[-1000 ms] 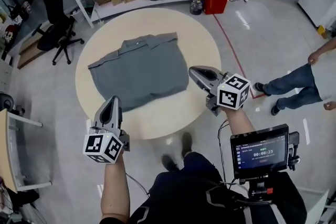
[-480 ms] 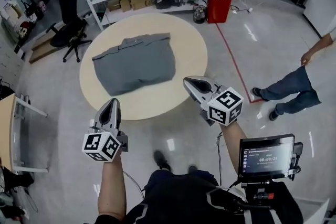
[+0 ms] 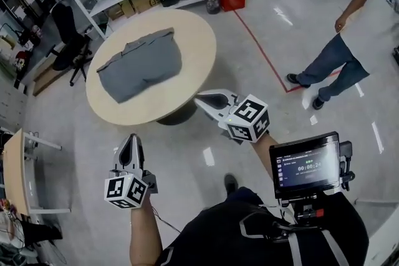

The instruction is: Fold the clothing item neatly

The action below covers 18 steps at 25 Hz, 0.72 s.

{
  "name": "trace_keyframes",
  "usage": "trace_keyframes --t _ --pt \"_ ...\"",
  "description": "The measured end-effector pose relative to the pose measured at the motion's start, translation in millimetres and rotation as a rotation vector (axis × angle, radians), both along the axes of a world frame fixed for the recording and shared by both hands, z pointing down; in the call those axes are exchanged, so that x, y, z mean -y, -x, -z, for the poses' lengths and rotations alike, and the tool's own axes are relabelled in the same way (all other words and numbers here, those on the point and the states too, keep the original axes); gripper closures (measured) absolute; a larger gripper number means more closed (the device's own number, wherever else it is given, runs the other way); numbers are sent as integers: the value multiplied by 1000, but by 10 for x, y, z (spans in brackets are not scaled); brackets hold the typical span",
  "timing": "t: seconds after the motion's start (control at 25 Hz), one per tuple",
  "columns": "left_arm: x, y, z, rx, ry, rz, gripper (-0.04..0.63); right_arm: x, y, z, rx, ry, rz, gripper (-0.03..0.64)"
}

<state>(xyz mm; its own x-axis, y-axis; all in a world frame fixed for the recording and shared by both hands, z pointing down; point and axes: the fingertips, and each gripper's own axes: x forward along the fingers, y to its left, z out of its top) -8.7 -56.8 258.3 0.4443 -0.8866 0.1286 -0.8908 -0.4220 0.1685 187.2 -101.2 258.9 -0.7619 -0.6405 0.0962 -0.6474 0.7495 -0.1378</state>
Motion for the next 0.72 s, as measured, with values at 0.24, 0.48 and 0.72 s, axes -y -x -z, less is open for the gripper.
trace_keyframes --t 0.24,0.48,0.72 --pt "-928 130 -20 -33 -32 -90 595 -969 267 -20 -19 -16 -47 607" --pt "-1775 304 -27 -51 -24 -157 595 -1932 454 5 -12 12 -134 609" --pt "-2250 223 10 -56 -33 -145 595 -2439 312 46 -12 5 -149 609"
